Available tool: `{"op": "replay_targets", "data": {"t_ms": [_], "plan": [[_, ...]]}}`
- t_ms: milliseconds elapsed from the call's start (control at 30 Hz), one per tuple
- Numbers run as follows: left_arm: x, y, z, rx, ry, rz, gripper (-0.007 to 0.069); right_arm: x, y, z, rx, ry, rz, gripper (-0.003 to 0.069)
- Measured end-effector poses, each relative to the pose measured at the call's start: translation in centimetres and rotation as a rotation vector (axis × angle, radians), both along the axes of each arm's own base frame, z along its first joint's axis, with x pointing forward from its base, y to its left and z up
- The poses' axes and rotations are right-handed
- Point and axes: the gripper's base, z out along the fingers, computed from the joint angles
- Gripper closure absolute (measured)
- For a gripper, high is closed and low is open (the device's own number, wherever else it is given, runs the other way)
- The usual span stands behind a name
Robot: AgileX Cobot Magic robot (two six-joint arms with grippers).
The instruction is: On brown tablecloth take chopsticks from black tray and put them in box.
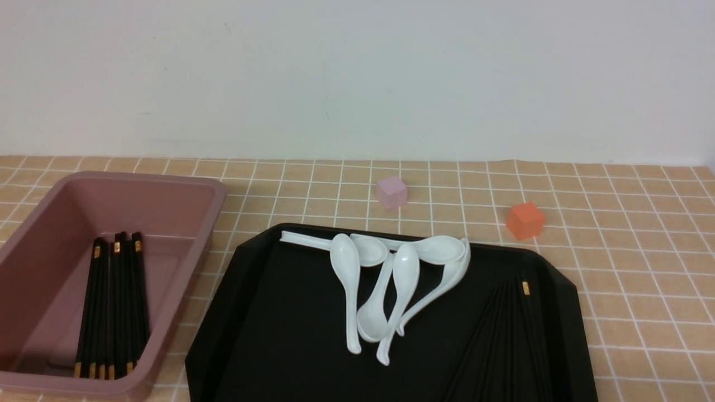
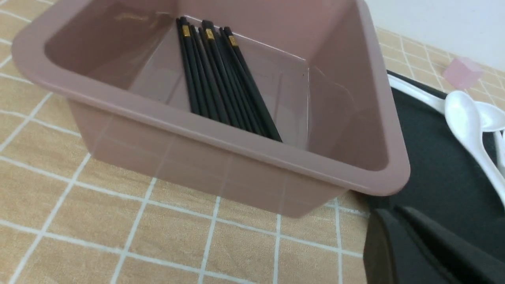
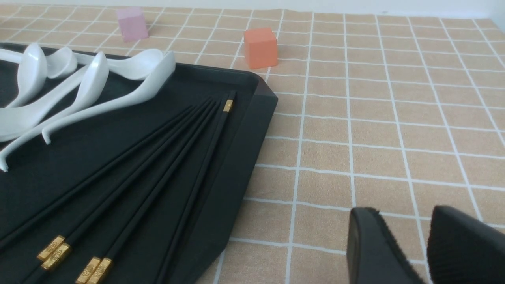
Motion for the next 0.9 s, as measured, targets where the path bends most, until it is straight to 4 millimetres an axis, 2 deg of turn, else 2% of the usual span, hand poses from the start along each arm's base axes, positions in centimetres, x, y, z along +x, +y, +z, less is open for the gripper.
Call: {"op": "replay_targets", "data": {"t_ms": [900], "plan": [[-0.01, 0.01, -0.12, -0.001, 0.008, 0.002, 0.0595, 0.0, 0.0, 0.0, 0.0, 0.0, 0.0, 0.0419]]}}
